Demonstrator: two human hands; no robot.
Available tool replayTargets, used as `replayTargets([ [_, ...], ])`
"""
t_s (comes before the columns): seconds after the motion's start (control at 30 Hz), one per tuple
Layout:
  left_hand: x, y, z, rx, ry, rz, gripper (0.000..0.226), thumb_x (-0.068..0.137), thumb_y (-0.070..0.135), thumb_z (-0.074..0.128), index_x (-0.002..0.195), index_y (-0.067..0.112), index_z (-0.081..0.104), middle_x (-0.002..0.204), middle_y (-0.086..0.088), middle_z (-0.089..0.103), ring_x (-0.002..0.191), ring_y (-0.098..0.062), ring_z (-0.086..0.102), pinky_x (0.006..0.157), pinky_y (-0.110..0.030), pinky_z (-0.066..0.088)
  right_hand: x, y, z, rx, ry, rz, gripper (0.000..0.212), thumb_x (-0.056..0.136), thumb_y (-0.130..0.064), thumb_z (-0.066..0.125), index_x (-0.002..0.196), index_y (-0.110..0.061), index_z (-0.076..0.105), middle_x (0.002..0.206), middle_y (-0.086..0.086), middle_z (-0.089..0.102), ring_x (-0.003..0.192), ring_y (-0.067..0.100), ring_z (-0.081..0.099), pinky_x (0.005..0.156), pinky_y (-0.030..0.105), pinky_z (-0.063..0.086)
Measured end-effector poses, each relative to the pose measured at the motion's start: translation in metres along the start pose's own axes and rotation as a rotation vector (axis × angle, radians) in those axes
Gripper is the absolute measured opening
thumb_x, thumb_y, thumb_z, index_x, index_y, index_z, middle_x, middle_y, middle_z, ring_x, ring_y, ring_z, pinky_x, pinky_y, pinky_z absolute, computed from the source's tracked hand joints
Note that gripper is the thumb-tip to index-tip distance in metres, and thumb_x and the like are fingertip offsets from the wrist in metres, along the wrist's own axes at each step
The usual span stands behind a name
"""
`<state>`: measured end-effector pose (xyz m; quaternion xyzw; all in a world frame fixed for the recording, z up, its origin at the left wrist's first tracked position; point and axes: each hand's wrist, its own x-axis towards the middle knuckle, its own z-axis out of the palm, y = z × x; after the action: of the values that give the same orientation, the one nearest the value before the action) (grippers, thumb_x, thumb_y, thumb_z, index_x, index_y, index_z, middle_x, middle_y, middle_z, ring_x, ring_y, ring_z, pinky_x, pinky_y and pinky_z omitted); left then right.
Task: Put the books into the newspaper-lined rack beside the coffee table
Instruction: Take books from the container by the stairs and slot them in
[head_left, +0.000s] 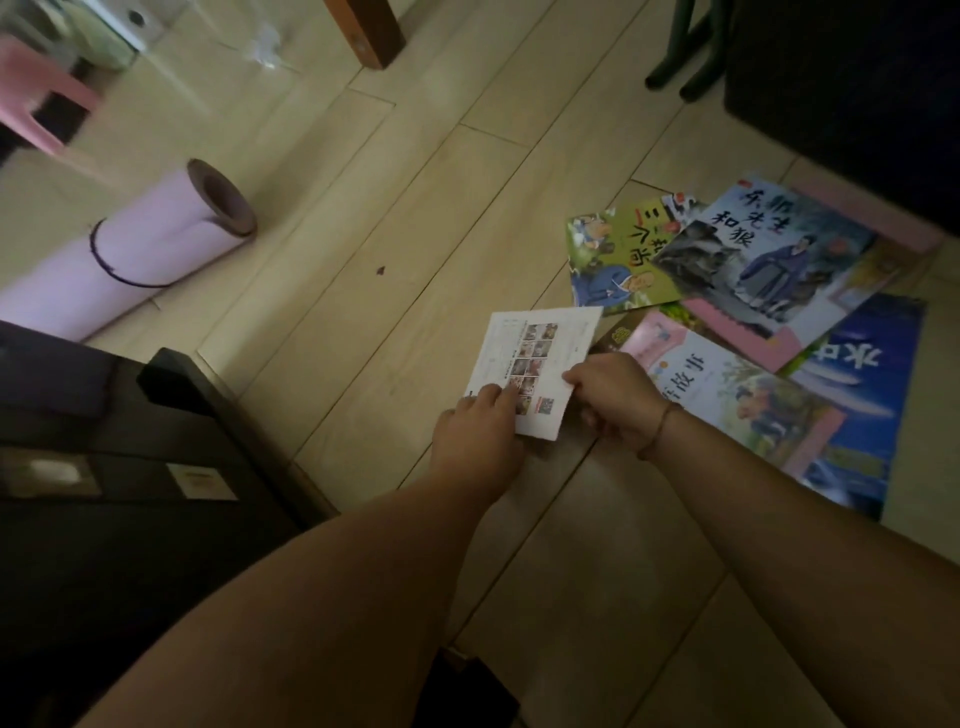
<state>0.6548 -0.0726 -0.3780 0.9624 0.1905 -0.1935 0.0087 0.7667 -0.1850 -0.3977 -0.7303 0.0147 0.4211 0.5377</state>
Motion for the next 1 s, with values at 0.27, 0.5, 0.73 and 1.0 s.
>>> replayTargets([
  [0.27, -0.017, 0.016, -0.138, -0.504, -0.075, -0.044, 0.017, 0.095, 0.016, 0.055, 0.101, 0.011, 0.070, 0.094, -0.008, 0.070, 0.088, -0.023, 0.066, 0.072, -0.029, 0.050, -0.077, -0.045, -0.082, -0.643, 0.470, -0.665, 0.056, 0.084, -0.059, 0.060, 0.131, -0.031, 0.048, 0.137, 0.002, 0.048, 0.129, 0.029, 0.043, 0.102, 0.051, 0.039],
  [0.5, -0.146, 0.025, -0.274, -0.975, 0.128, 0.007, 0.012, 0.091, 0.014, 0.060, 0.082, 0.015, 0.067, 0.079, -0.002, 0.071, 0.067, -0.009, 0.066, 0.069, -0.025, 0.054, -0.236, -0.210, -0.111, -1.014, 0.212, -0.919, 0.017, 0.089, -0.042, 0.061, 0.102, -0.032, 0.059, 0.087, -0.016, 0.060, 0.090, 0.014, 0.062, 0.078, 0.032, 0.044],
  [0.73, -0.321, 0.006, -0.323, -1.245, 0.278, 0.045, 0.011, 0.086, 0.005, 0.064, 0.093, 0.011, 0.070, 0.096, -0.008, 0.075, 0.087, -0.011, 0.069, 0.077, -0.027, 0.055, -0.401, -0.294, -0.092, -0.741, 0.082, -0.986, 0.034, 0.071, -0.021, 0.083, 0.092, -0.035, 0.062, 0.088, -0.016, 0.069, 0.083, -0.006, 0.063, 0.068, 0.010, 0.048],
  [1.0, -0.482, -0.053, -0.374, -1.421, 0.464, 0.081, 0.026, 0.087, 0.016, 0.071, 0.100, 0.039, 0.067, 0.098, 0.006, 0.075, 0.096, -0.006, 0.070, 0.094, -0.030, 0.054, -0.548, -0.345, -0.010, -0.762, 0.074, -1.210, 0.036, 0.059, -0.055, 0.084, 0.089, -0.049, 0.065, 0.087, -0.018, 0.070, 0.081, -0.003, 0.064, 0.064, 0.016, 0.051],
])
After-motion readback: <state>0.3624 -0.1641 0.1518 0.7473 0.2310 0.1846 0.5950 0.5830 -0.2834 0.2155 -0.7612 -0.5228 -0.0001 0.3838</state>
